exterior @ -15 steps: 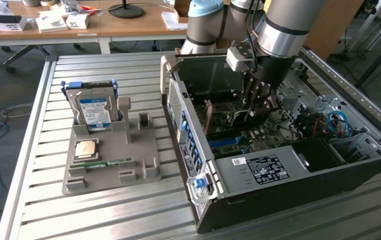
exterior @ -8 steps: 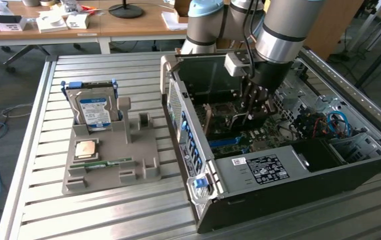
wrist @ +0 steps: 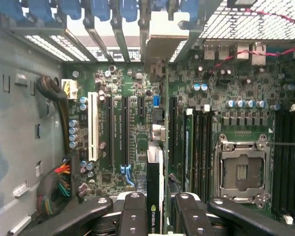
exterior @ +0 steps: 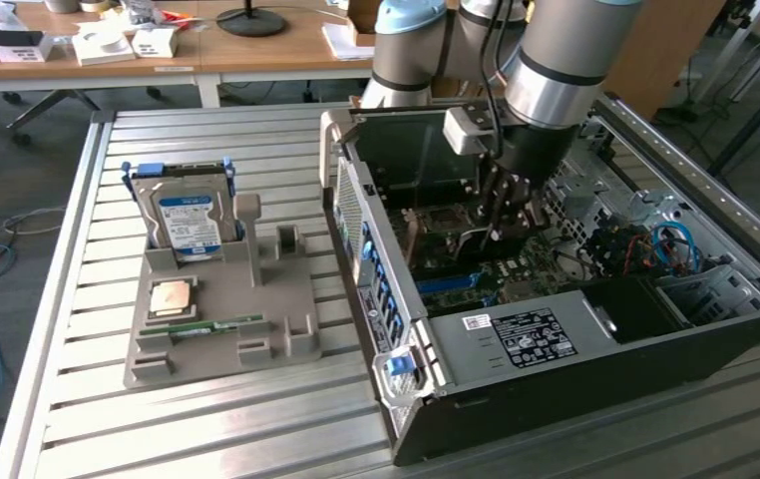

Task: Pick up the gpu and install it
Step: 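Insert the gpu into the slot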

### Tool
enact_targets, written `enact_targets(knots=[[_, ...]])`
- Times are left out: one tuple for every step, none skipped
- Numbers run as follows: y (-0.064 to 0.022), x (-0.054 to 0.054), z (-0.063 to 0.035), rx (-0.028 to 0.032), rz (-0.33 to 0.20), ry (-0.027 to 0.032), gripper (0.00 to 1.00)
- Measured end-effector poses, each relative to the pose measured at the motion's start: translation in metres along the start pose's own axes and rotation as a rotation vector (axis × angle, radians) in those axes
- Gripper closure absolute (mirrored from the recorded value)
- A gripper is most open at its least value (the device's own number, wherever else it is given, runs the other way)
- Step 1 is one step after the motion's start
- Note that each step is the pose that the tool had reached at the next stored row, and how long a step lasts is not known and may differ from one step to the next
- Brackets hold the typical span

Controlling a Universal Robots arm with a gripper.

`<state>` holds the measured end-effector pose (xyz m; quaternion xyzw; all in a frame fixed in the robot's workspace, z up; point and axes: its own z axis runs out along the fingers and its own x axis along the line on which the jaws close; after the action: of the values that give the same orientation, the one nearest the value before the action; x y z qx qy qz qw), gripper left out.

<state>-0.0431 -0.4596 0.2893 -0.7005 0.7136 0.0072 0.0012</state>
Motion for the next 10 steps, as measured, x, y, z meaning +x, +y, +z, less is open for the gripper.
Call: enact_targets(knots=[[0.0012,0.0000,0.0000,0.0002,0.000,0.0001,0.73],[0.0019,0.0000,0.0000,0.0003,0.000,0.0002,0.73],[0.0019,0.0001,0.0000,0.0003,0.000,0.0002,0.73],[0.0020,0.0001,0.0001,0.0003,0.000,0.0003,0.73],[0.0022,0.0001,0.0007,0.0003,0.000,0.0001,0.73],[0.0026,0.0002,0.0022,0.0004,0.000,0.0000,0.73],[0.0028,0.0002,0.0039,0.0006,0.000,0.0001,0.73],[0.0030,0.0002,0.0052,0.0007,0.000,0.0001,0.73],[0.0032,0.0002,0.0063,0.0008,0.000,0.0000,0.73],[0.0035,0.0002,0.0070,0.0009,0.000,0.0000,0.73]])
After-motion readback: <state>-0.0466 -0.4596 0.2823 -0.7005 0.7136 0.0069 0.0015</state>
